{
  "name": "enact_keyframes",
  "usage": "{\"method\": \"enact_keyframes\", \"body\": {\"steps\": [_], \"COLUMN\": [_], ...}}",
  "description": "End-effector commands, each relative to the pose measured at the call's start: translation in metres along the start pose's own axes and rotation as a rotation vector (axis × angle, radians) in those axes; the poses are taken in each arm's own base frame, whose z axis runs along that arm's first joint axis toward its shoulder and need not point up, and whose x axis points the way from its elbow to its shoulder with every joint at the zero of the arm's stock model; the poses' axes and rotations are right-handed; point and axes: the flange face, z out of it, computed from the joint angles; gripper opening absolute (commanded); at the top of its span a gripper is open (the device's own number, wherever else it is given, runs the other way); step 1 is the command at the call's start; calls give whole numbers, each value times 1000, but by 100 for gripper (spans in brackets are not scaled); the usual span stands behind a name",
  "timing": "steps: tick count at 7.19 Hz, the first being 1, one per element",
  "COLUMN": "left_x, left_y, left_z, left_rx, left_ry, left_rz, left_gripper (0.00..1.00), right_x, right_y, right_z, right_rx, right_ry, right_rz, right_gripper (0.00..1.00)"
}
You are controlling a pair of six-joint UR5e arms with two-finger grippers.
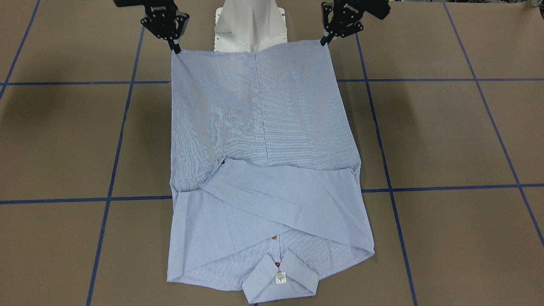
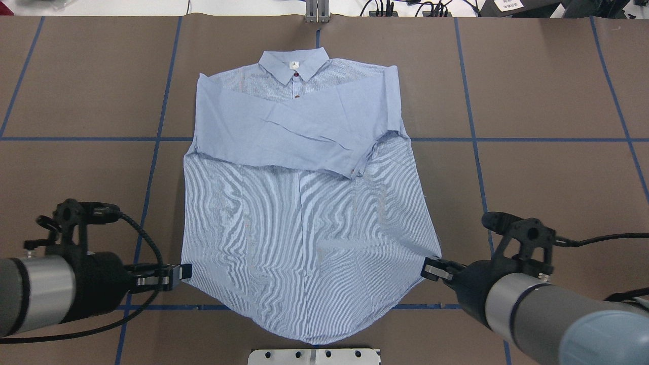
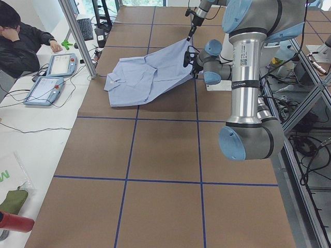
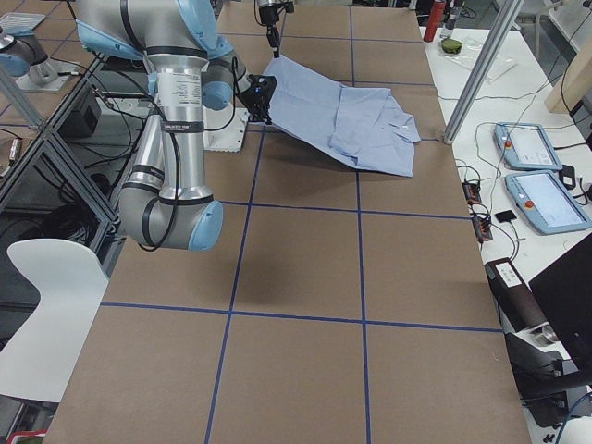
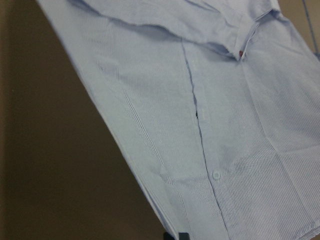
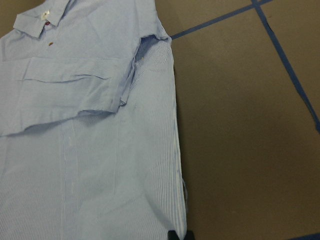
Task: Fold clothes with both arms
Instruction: 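Lift both hem corners and fold them toward the collar with both grippers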
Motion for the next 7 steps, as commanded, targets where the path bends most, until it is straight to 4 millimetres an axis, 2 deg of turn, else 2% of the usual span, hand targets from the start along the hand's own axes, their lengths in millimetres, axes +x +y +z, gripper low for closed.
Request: {"method": "enact_keyframes", "body": {"steps": [1, 2, 3, 4, 5, 6, 7], "left_x": [19, 10, 4, 10, 8, 10, -1], "left_y": [-14, -23, -48, -79, -105, -137, -157], "left_z": [-65, -32, 12, 46, 79, 104, 99], "left_rx": [-47, -36, 1, 50, 76, 104, 126], "left_ry": [-16, -68, -118, -145, -185, -218, -246], "left_rz": [-3, 12, -1, 43, 52, 64, 131], "left_gripper": [0, 0, 0, 0, 0, 0, 0], "right_x": [9, -6, -27, -46, -55, -62, -69], "right_y": [-25, -28, -38, -63, -88, -116, -142], "right_z": [-48, -28, 8, 31, 44, 48, 65], "right_rx": [-25, 1, 53, 113, 165, 213, 230], "right_ry": [17, 24, 59, 76, 90, 100, 141], "right_rz": [25, 31, 53, 69, 55, 60, 55], "right_gripper": [0, 0, 0, 0, 0, 0, 0]}}
